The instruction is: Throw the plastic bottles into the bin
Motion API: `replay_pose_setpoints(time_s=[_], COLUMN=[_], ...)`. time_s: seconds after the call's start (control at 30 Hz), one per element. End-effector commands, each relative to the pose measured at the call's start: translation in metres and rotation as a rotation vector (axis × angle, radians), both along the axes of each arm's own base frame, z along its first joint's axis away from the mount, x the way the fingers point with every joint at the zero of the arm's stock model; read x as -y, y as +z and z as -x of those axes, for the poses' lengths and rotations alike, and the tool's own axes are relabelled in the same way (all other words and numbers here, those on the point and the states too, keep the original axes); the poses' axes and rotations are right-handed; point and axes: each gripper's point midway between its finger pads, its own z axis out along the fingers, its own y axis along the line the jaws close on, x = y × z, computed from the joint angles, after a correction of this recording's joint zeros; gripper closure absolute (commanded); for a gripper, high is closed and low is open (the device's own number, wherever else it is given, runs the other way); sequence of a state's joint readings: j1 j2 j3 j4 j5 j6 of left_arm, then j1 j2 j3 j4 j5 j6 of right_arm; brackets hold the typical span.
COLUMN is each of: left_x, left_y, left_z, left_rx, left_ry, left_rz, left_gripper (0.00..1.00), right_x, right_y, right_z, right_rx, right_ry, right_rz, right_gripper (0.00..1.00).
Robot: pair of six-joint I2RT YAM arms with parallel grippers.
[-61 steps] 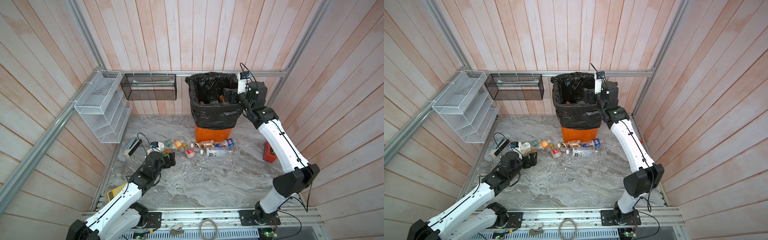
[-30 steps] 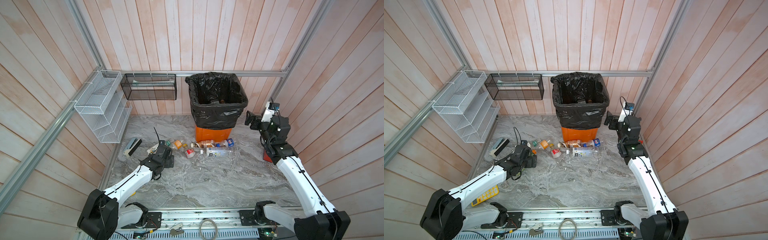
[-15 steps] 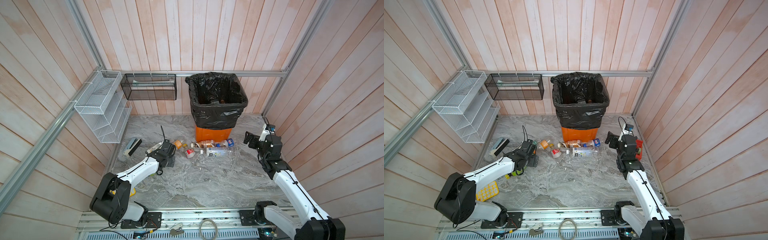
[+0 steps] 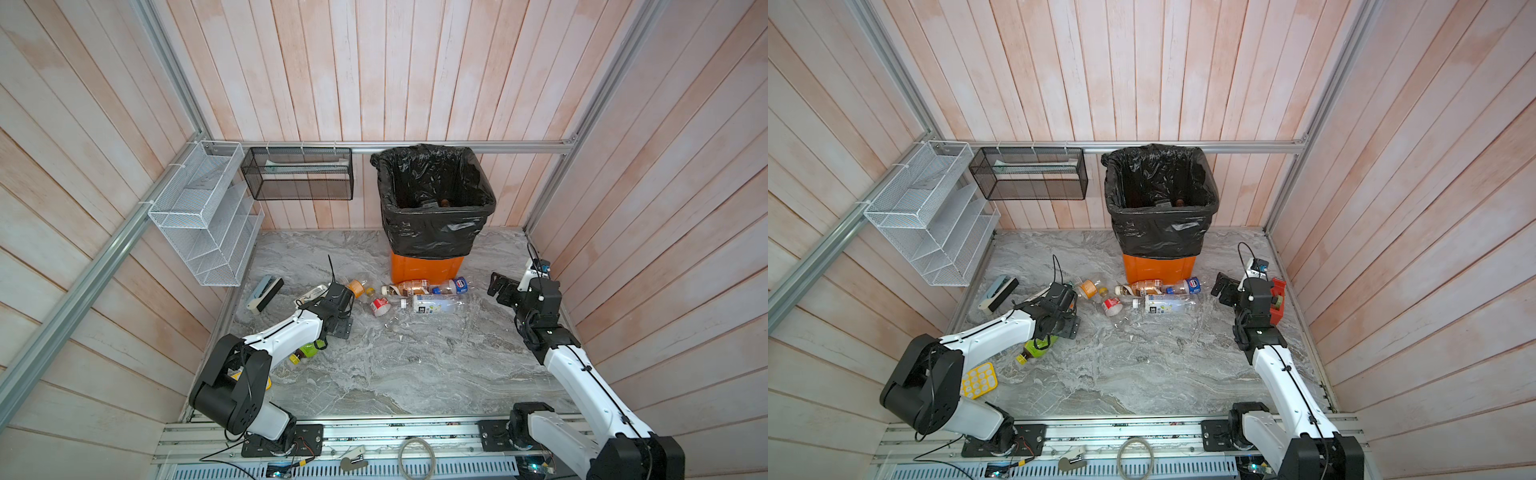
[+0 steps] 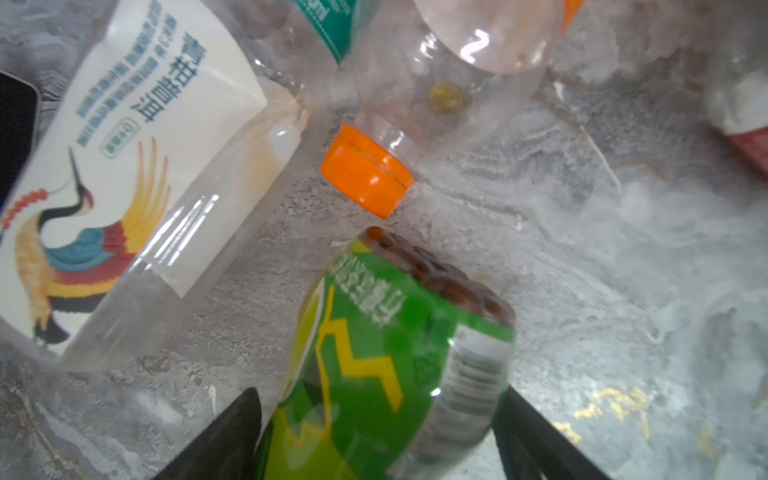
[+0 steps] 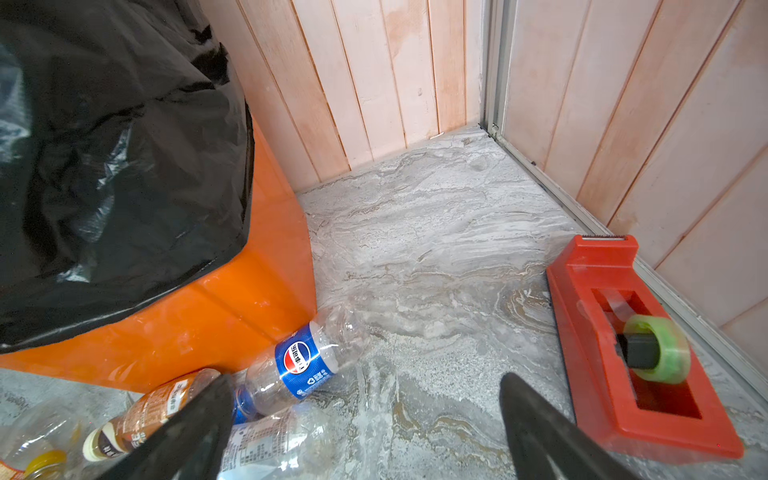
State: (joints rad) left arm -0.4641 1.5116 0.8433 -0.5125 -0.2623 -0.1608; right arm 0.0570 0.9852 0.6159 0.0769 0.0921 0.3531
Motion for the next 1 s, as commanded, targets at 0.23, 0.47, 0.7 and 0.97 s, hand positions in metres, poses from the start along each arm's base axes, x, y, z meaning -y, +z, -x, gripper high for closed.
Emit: replay_pose_setpoints(time_s=[0.23,0.47,0.7,0.97], left_x=[0.032,0.045,0.052,0.069], left_y=[-0.014,-0.02,-0.01,0.075], left_z=[0.015,0.024,0.029,0.016], left_rx=[-0.111,-0.147,-0.124,0.153], left_ry=[-0.055,-0.083,-0.088,-0.125], left_rz=[0.089,0.097,0.143,0.358], left_gripper=[0.18,0.26,0.4,0.53], right_x=[0.001,0.002,0.003,0.006], right_y=[0.0,-0.003,-0.008,-0.011], right_z=[-0.001,-0.001,0.001,0.004], right_rx=[0.017,0.012,0.005,0.006], right_ry=[-0.002,-0.004,-0.003,-0.013], right_rz=[-0.023,-0.02,-0.023,-0.023], right_gripper=[0.01,0.01,0.01,0.01])
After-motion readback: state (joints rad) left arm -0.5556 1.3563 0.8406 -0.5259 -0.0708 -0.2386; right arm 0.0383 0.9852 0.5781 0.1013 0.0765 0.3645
